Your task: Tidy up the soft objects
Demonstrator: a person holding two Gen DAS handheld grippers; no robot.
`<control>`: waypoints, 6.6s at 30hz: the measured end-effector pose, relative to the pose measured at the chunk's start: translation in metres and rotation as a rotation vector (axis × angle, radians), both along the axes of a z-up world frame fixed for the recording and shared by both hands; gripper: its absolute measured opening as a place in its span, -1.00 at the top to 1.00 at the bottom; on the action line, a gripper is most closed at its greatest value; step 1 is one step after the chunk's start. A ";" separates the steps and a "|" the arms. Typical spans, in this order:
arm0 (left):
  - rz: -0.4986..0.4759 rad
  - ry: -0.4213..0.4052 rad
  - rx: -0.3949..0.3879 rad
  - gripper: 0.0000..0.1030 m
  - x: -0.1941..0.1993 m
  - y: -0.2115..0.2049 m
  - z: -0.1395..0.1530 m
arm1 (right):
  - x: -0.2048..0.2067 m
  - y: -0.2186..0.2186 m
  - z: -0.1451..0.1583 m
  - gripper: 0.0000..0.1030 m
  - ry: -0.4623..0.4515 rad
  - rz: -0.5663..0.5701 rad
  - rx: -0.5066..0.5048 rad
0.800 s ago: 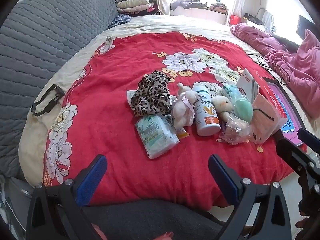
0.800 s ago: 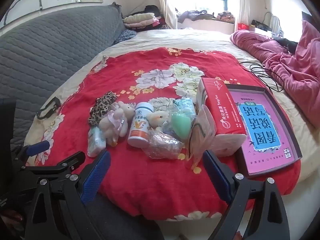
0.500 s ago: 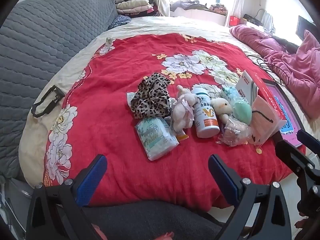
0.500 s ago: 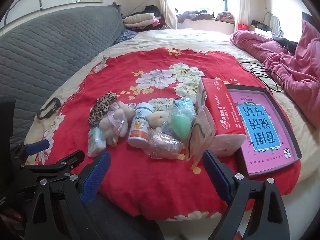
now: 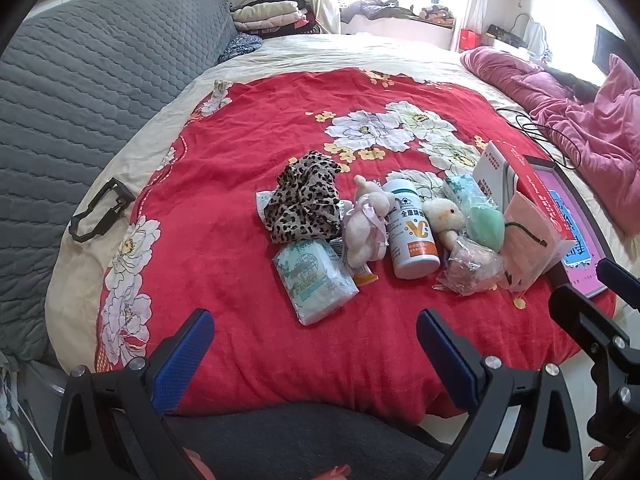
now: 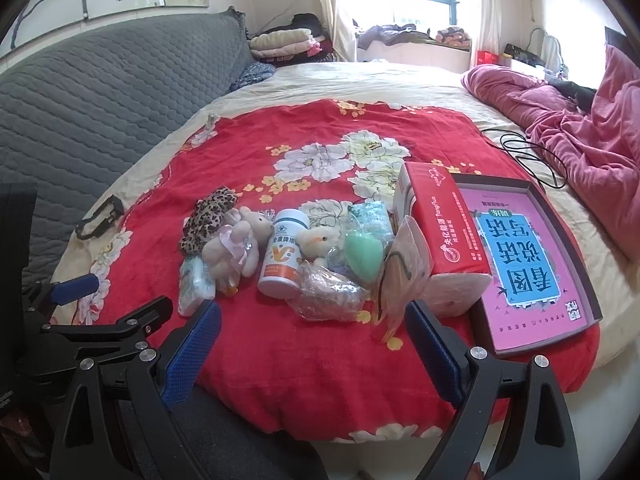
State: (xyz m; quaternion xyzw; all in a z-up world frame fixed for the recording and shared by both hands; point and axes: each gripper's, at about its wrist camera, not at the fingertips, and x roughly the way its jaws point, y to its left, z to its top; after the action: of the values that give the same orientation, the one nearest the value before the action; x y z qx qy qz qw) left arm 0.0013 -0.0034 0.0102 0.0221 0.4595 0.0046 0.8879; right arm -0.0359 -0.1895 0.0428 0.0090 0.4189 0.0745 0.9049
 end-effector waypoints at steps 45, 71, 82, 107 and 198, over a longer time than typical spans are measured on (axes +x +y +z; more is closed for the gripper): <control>0.053 0.078 -0.087 -0.97 0.029 0.029 -0.023 | 0.025 -0.006 -0.030 -0.81 0.071 -0.028 -0.007; 0.145 0.302 -0.351 -0.75 0.090 0.057 -0.108 | 0.067 0.025 -0.085 -0.81 0.082 0.123 -0.233; 0.131 0.294 -0.365 -0.12 0.097 0.061 -0.105 | 0.081 0.044 -0.111 -0.49 0.042 0.196 -0.398; 0.025 0.228 -0.325 0.02 0.043 0.040 -0.050 | 0.064 0.014 -0.050 -0.06 0.014 0.150 -0.065; -0.580 0.226 0.018 0.01 0.074 -0.394 -0.070 | 0.075 -0.332 -0.077 -0.29 0.219 -0.303 -0.082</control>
State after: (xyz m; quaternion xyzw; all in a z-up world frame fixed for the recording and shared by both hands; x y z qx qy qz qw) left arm 0.0755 -0.3971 -0.0595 0.1607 0.5298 -0.2474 0.7952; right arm 0.0392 -0.5217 -0.0343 0.0430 0.5114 -0.0812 0.8544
